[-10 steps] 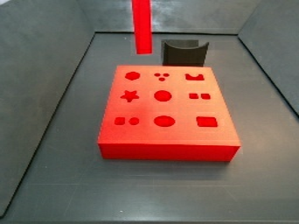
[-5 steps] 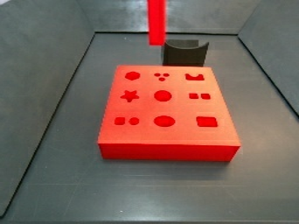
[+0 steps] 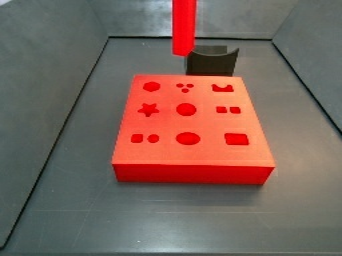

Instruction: Insert the arch object.

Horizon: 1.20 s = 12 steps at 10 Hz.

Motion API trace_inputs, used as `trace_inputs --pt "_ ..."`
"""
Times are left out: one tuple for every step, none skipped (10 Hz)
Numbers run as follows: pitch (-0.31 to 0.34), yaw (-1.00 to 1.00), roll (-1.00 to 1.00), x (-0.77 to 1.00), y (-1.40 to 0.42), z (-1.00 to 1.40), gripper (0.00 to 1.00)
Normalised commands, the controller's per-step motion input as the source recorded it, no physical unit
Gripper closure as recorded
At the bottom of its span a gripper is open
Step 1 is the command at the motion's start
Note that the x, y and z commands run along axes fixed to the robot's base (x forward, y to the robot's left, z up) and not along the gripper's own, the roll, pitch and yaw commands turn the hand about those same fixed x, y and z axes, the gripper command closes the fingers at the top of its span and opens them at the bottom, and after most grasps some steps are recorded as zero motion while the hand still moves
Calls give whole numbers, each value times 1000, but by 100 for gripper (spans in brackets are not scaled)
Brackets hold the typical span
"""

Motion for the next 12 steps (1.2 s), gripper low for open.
trace_inputs --pt "64 -826 160 23 86 -160 100" --pt "36 -891 144 0 29 -109 100" --pt "9 -960 0 9 37 0 100" --pt "0 -940 -90 171 0 57 100" --pt "0 -1000 -23 97 0 0 100" --pt "0 -1000 0 77 0 -23 100" --pt "-16 -946 0 174 0 -94 100" --pt "0 -826 0 314 0 -143 100" --pt "0 -834 20 311 26 -166 100" --pt "0 -829 0 320 34 -100 100" --pt "0 -814 0 340 31 -54 100" --pt "0 -780 0 389 26 -23 100"
